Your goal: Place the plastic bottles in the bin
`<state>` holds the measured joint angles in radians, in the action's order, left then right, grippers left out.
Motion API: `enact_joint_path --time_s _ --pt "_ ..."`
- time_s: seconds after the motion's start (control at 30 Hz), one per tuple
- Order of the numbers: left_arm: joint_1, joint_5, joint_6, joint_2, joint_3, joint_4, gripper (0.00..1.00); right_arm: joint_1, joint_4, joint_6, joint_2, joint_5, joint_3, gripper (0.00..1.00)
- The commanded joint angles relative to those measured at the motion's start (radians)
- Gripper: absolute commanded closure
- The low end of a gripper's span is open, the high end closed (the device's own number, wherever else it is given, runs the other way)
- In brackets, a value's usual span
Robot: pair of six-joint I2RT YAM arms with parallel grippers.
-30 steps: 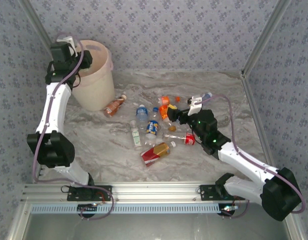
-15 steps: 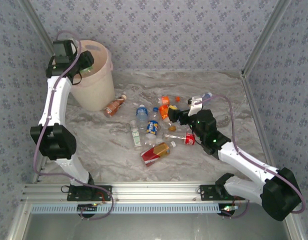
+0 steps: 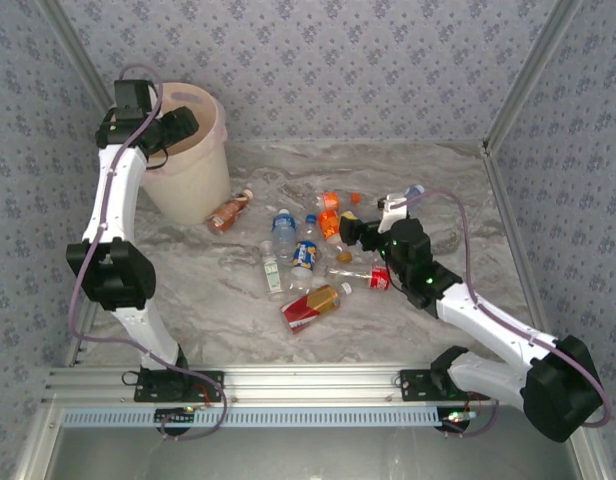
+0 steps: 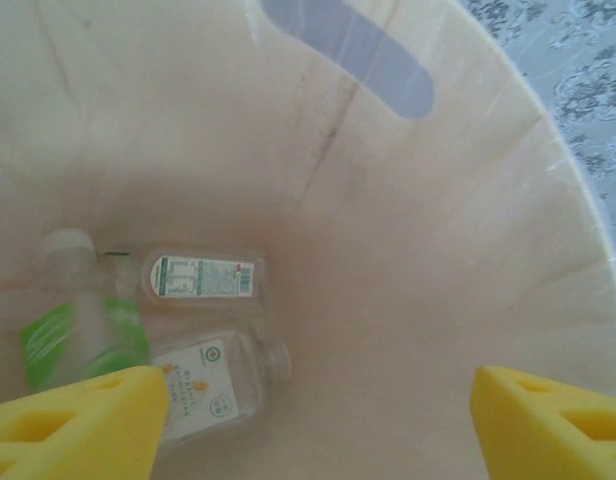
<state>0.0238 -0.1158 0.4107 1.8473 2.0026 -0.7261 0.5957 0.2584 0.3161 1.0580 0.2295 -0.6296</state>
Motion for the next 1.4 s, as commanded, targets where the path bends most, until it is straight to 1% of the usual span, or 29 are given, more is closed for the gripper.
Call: enact_joint_path --time_s 0.0,0.07,0.13,0.27,0.33,0.37,0.43,0.53,0.63,0.73,0.8,0.87,0.97,1.03,1.1,1.13,1.23,1.3,1.37 --pt "-0.02 -0.045 -0.01 -0.049 0.026 -0.01 0.17 -0.034 -0.153 0.084 -0.011 0.081 -0.048 0.0" --pt "-0.038 -0.06 -0.035 -0.064 0.025 -0.01 0.14 -0.058 -0.233 0.122 -0.01 0.093 -0.063 0.0" --pt "-0.059 -0.051 -0.057 -0.082 0.021 -0.004 0.12 -0.076 -0.291 0.161 -0.013 0.113 -0.063 0.0" --pt "-0.091 -0.064 -0.068 -0.127 -0.017 0.041 0.07 -0.12 -0.39 0.234 -0.024 0.122 -0.057 0.0" --pt "-0.103 -0.094 -0.077 -0.156 -0.046 0.104 0.04 -0.135 -0.436 0.287 -0.031 0.139 -0.052 0.0" --pt "-0.108 -0.112 -0.088 -0.173 -0.094 0.139 0.02 -0.141 -0.469 0.326 -0.035 0.158 -0.05 0.0" --pt "-0.117 -0.124 -0.106 -0.203 -0.153 0.205 0.02 -0.155 -0.519 0.397 -0.05 0.185 -0.039 0.0" --pt "-0.119 -0.165 -0.112 -0.236 -0.213 0.273 0.02 -0.182 -0.538 0.457 -0.088 0.199 0.001 0.0" --pt "-0.12 -0.231 -0.102 -0.274 -0.27 0.346 0.02 -0.226 -0.498 0.469 -0.119 0.146 0.036 0.0" --pt "-0.124 -0.296 -0.064 -0.321 -0.344 0.441 0.02 -0.294 -0.473 0.457 -0.1 0.034 0.03 0.0" --pt "-0.135 -0.323 -0.041 -0.352 -0.389 0.491 0.02 -0.336 -0.474 0.443 -0.065 -0.018 0.007 0.0" --pt "-0.153 -0.322 -0.024 -0.382 -0.425 0.518 0.02 -0.365 -0.468 0.429 -0.014 -0.049 -0.026 0.0" --pt "-0.186 -0.322 -0.006 -0.416 -0.468 0.546 0.02 -0.388 -0.439 0.384 0.087 -0.121 -0.088 0.0" --pt "-0.215 -0.314 -0.01 -0.437 -0.49 0.558 0.02 -0.392 -0.453 0.352 0.179 -0.149 -0.15 0.0" --pt "-0.245 -0.307 -0.016 -0.456 -0.511 0.564 0.02 -0.396 -0.47 0.356 0.261 -0.124 -0.208 0.0" --pt "-0.262 -0.312 -0.016 -0.463 -0.522 0.567 0.02 -0.399 -0.457 0.369 0.306 -0.104 -0.229 0.0" --pt "-0.324 -0.301 -0.004 -0.479 -0.576 0.6 0.02 -0.42 -0.396 0.379 0.407 -0.106 -0.268 0.0" --pt "-0.369 -0.266 -0.004 -0.482 -0.608 0.613 0.02 -0.438 -0.424 0.384 0.487 -0.087 -0.328 0.0" --pt "-0.4 -0.255 -0.003 -0.48 -0.635 0.628 0.02 -0.462 -0.459 0.388 0.569 -0.075 -0.407 0.0"
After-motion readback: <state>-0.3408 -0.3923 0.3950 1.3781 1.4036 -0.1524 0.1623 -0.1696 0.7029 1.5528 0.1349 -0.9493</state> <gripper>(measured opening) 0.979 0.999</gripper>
